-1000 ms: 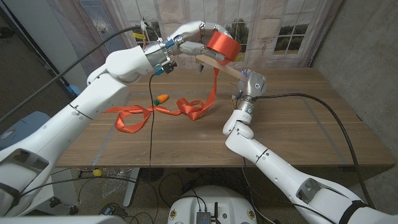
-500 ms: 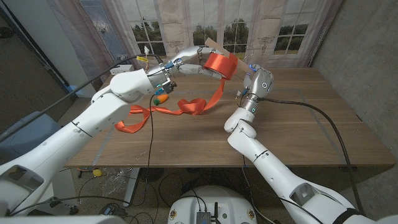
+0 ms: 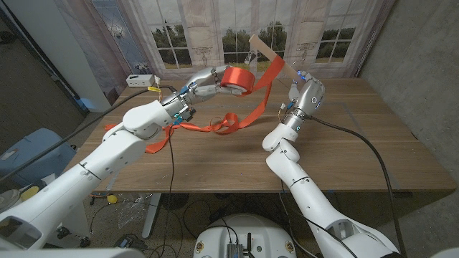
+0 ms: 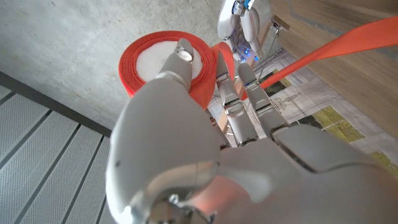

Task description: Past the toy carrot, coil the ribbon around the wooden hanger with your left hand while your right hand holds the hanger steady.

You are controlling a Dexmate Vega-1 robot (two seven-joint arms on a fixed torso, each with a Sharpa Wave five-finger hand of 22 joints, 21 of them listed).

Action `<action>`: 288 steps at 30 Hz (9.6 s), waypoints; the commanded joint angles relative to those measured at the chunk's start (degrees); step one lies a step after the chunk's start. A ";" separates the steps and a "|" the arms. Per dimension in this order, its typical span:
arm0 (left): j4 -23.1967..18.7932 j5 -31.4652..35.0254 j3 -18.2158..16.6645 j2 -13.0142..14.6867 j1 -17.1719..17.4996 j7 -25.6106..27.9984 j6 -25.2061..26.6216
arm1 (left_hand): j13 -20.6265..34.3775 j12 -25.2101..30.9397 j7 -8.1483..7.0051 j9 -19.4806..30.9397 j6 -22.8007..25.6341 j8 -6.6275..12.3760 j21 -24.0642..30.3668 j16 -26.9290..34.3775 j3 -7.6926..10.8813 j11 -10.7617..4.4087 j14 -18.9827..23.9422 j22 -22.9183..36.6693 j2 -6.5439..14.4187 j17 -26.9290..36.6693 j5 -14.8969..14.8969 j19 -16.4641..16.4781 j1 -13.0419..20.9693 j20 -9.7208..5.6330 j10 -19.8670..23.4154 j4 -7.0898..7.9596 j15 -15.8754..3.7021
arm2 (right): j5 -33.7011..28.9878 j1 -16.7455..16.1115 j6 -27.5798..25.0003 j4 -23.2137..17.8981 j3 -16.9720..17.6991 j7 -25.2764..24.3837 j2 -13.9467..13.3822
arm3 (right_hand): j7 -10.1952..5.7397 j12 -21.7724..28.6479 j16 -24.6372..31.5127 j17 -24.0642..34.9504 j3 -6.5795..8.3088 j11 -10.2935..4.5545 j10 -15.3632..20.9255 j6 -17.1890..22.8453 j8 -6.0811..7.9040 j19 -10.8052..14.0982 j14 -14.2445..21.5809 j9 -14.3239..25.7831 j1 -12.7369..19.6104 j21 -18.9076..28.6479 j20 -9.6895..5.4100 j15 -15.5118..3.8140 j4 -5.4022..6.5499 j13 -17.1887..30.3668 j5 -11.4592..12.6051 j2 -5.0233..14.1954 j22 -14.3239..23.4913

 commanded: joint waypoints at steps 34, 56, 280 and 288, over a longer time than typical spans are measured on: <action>10.19 -1.90 -9.03 -8.24 -0.47 25.60 8.11 | 15.10 12.07 9.66 0.52 9.01 0.02 2.77 -1.44 3.68 4.72 2.12 -0.27 1.95 0.25 0.86 -0.91 1.53 0.62 8.29 2.71 -5.34 | -7.48 -4.75 26.31 1.44 4.99 -0.15 -0.36 | 10.39 0.49 -0.33 0.12 0.26 -0.08 0.93 12.26 -0.69 -0.17 0.52 0.14 0.58 0.34 -0.35 -8.39 0.05 0.21 0.12 1.60 -0.12; 16.76 2.73 -1.14 -7.67 -24.74 19.33 20.20 | 15.11 11.95 9.77 0.85 8.63 -0.24 4.07 -2.63 4.18 5.08 2.40 -0.66 1.95 -0.08 1.06 -1.55 1.43 0.90 8.33 2.71 -5.33 | -10.32 -1.49 24.35 7.93 -0.04 -0.15 -3.14 | 9.88 0.54 -0.83 -0.14 0.45 -0.14 1.06 12.31 -0.95 -0.20 0.74 0.25 0.54 0.40 -0.43 -8.62 -0.03 0.11 0.27 1.58 -0.21; -11.60 -7.61 0.90 3.77 -22.61 14.07 39.69 | 15.43 10.66 10.95 3.03 9.06 -2.61 16.62 -8.20 7.59 6.36 5.41 -5.76 1.11 1.61 2.38 -5.45 -0.83 1.82 8.87 2.58 -4.49 | 2.87 4.02 -14.48 -9.99 -26.05 20.54 -23.84 | 8.76 -0.27 -2.24 0.71 1.26 -0.73 0.36 12.43 -2.18 -0.80 1.39 0.73 -0.29 0.38 -0.09 -8.99 -0.54 -0.04 0.68 1.32 -0.43; -11.98 -4.63 1.42 6.94 -22.10 12.68 40.80 | 15.70 10.60 10.98 2.94 9.09 -2.82 16.92 -8.44 7.64 6.55 5.28 -5.82 1.11 1.51 2.35 -5.64 -1.00 1.80 8.58 2.63 -4.41 | 2.98 6.79 -25.92 -12.98 -28.26 28.58 -24.10 | 8.80 -0.35 -2.17 1.01 1.16 -0.86 0.08 12.11 -2.31 -1.49 1.06 0.78 -0.41 0.13 0.11 -8.91 -0.51 0.11 0.61 1.27 -0.41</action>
